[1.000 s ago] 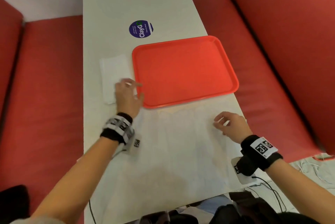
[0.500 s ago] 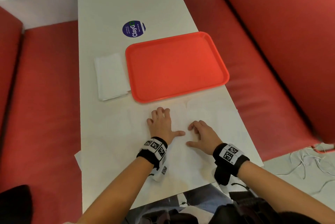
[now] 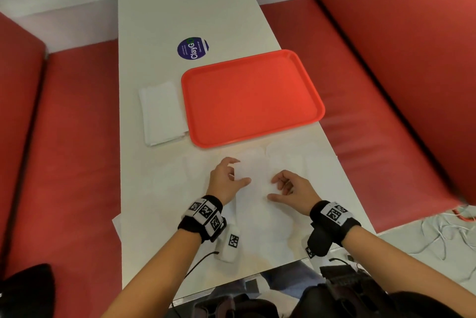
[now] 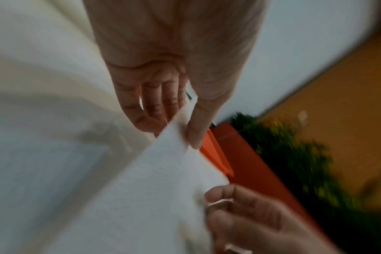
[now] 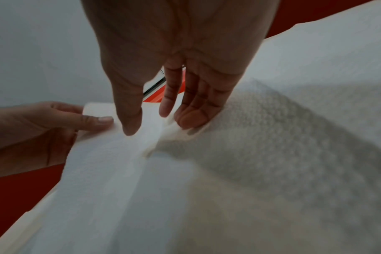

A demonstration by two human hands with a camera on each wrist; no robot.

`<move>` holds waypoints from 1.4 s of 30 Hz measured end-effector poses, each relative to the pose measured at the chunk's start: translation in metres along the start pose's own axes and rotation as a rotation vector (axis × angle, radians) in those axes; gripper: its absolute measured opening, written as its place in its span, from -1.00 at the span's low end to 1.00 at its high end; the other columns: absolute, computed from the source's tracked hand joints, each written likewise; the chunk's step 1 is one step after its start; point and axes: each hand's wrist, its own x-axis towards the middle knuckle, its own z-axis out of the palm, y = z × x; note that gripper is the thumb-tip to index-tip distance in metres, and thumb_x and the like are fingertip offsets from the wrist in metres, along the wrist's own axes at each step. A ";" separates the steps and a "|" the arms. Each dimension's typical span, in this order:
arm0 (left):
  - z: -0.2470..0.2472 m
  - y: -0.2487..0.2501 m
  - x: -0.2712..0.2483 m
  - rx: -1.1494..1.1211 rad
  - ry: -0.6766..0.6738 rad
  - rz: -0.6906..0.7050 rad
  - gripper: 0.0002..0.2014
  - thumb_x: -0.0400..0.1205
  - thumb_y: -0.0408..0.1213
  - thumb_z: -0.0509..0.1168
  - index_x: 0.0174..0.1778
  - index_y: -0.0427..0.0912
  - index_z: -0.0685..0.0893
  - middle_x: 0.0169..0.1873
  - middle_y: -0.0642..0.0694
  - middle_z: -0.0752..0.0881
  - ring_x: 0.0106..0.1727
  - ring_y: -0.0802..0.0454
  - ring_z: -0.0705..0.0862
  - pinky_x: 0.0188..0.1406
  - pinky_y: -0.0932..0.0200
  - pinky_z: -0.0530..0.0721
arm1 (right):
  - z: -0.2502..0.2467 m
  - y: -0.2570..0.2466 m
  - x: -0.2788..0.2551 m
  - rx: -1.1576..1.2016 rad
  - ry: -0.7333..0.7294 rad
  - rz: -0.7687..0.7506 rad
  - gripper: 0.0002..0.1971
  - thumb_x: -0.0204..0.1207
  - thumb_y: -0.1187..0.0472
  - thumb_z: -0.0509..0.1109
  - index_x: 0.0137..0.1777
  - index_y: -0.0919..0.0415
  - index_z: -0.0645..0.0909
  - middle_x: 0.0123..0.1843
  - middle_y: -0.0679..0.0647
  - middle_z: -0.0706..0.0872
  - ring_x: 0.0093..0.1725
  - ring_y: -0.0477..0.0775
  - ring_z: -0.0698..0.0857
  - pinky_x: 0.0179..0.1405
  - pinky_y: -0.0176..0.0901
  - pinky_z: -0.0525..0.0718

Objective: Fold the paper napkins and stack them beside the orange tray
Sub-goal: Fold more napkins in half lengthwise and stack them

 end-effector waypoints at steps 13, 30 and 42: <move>-0.037 0.058 -0.039 -0.397 0.075 0.108 -0.77 0.61 -0.22 0.44 0.13 -0.23 0.73 0.01 -0.20 0.83 0.06 -0.17 0.80 -0.06 -0.22 0.79 | -0.004 -0.105 -0.010 0.113 -0.146 -0.184 -0.45 0.27 -0.21 0.62 0.26 -0.12 0.63 0.08 -0.14 0.77 -0.06 -0.15 0.76 -0.09 -0.30 0.71; -0.066 -0.005 -0.052 -0.498 0.020 -0.089 -0.32 0.37 0.33 0.43 0.23 -0.11 0.73 0.11 -0.01 0.81 0.20 -0.03 0.74 0.21 -0.01 0.65 | -0.014 -0.128 0.015 0.507 -0.155 -0.111 -0.73 0.32 0.50 0.43 0.02 0.31 0.70 -0.04 0.23 0.79 -0.08 0.24 0.76 -0.04 0.19 0.73; -0.071 0.021 -0.046 -0.705 -0.012 -0.098 -0.55 0.64 0.15 0.18 -0.04 -0.19 0.72 -0.02 0.00 0.78 0.03 0.03 0.74 -0.21 0.10 0.73 | 0.000 -0.112 0.035 0.323 -0.148 -0.014 -0.75 0.59 0.40 0.38 0.25 0.27 0.65 0.15 0.19 0.80 0.10 0.24 0.79 0.12 0.15 0.76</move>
